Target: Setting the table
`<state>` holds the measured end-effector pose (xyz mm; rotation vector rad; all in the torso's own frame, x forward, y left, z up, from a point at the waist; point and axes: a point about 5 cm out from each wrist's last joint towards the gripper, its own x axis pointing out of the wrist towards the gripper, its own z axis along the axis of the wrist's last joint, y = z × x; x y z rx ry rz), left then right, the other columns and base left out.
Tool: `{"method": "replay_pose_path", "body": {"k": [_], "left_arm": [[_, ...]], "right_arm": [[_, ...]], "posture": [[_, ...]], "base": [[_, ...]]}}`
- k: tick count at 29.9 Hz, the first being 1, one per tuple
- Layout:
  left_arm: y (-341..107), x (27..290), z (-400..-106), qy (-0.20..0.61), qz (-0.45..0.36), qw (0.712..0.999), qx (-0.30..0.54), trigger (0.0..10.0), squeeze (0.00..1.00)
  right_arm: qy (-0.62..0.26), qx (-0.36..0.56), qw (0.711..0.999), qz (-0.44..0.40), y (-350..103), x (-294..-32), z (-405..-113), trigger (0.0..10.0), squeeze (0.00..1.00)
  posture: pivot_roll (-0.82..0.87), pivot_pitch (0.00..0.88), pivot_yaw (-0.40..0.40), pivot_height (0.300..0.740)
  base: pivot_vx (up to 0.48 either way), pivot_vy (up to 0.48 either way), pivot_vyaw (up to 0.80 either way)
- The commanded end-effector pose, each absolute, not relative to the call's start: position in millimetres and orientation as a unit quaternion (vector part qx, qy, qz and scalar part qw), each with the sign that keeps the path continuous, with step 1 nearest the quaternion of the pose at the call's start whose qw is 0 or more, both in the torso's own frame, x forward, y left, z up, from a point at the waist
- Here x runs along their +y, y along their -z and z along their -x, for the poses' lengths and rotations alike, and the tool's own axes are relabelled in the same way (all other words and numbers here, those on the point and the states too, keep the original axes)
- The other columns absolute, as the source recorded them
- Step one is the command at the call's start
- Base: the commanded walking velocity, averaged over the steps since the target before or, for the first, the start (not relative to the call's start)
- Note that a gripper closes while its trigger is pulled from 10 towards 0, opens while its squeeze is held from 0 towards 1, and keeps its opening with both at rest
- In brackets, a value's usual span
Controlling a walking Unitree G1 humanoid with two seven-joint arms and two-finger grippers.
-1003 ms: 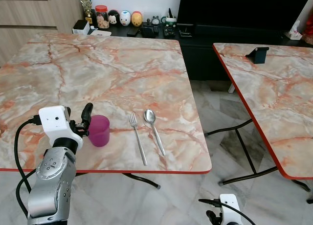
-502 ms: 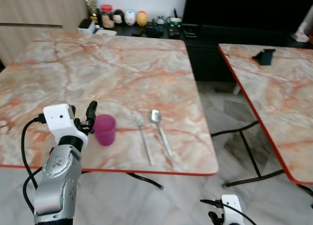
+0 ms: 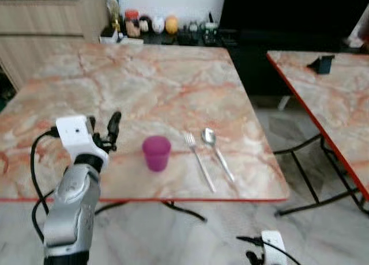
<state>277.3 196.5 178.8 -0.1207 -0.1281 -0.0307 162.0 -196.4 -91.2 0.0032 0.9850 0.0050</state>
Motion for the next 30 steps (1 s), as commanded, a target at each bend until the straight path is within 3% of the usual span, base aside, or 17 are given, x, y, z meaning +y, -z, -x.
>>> {"method": "replay_pose_path", "body": {"k": [1, 15, 23, 30], "left_arm": [[-181, 180, -275, 0.081, 0.061, 0.994, -0.048, 10.0, 0.0], [-167, 143, -276, 0.17, 0.033, 0.983, 0.062, 10.0, 0.0], [-164, 142, -289, 0.104, 0.019, 0.99, 0.094, 10.0, 0.0], [-171, 147, -287, 0.098, 0.001, 0.991, 0.09, 10.0, 0.0]], "right_arm": [[0.002, 0.47, 0.882, 0.008, 89, -204, -164, 10.0, 0.0], [-0.002, 0.472, 0.882, 0.012, 89, -204, -164, 10.0, 0.0], [-0.001, 0.472, 0.882, 0.011, 89, -203, -164, 10.0, 0.0], [0.0, 0.472, 0.882, 0.01, 89, -203, -165, 10.0, 0.0]], "posture": [[0.09, 0.0, -0.078, 0.74], [0.09, 0.0, -0.079, 0.74], [0.09, 0.0, -0.077, 0.74], [0.1, 0.0, -0.076, 0.74]], "base": [[0.0, 0.0, 0.0], [0.0, 0.0, 0.0], [0.0, 0.0, 0.0], [0.0, 0.0, 0.0]]}}
